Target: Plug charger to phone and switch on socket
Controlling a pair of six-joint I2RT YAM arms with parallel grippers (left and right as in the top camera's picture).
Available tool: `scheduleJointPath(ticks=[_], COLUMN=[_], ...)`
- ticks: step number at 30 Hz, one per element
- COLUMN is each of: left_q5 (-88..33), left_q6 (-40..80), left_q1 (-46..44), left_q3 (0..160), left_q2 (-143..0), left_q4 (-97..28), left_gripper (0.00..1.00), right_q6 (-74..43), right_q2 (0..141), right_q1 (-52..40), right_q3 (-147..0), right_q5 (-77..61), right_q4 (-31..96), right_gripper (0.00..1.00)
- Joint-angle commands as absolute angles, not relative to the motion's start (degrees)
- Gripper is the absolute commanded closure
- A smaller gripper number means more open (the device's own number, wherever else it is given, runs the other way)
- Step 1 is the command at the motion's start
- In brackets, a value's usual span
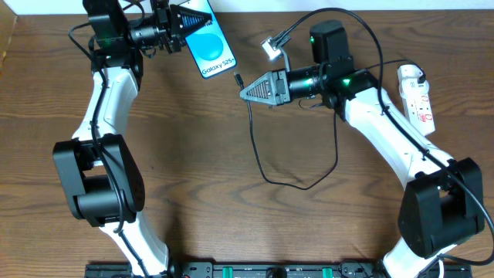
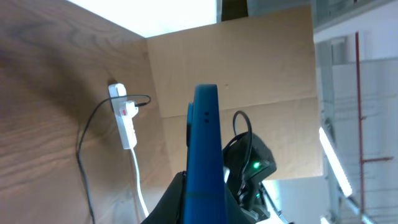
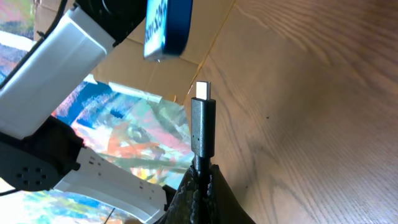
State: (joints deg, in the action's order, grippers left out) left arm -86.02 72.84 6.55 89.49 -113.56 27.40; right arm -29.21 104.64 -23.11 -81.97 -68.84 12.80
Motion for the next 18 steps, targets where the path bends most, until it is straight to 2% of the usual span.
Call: scheduleJointPath(ticks=[1,18], left_q5=[-86.11,-83.83], left_q6=[77.25,77.19], left_q1=[6.66,6.02], left_q3=[90.21,90.21], left_q2=[-111.53,-111.55], left_q4=[27.51,27.11], left_gripper=[0.93,0.93], right_q6=[-27.51,-23.03], right_q2=[104.84,104.81], right_q1=[-24.27,-26.04], right_q3=[-82.32,-82.32], right_q5=[-70.65,-67.55], right_q4=[12.88,10.68], right_gripper=[0.99,0.99])
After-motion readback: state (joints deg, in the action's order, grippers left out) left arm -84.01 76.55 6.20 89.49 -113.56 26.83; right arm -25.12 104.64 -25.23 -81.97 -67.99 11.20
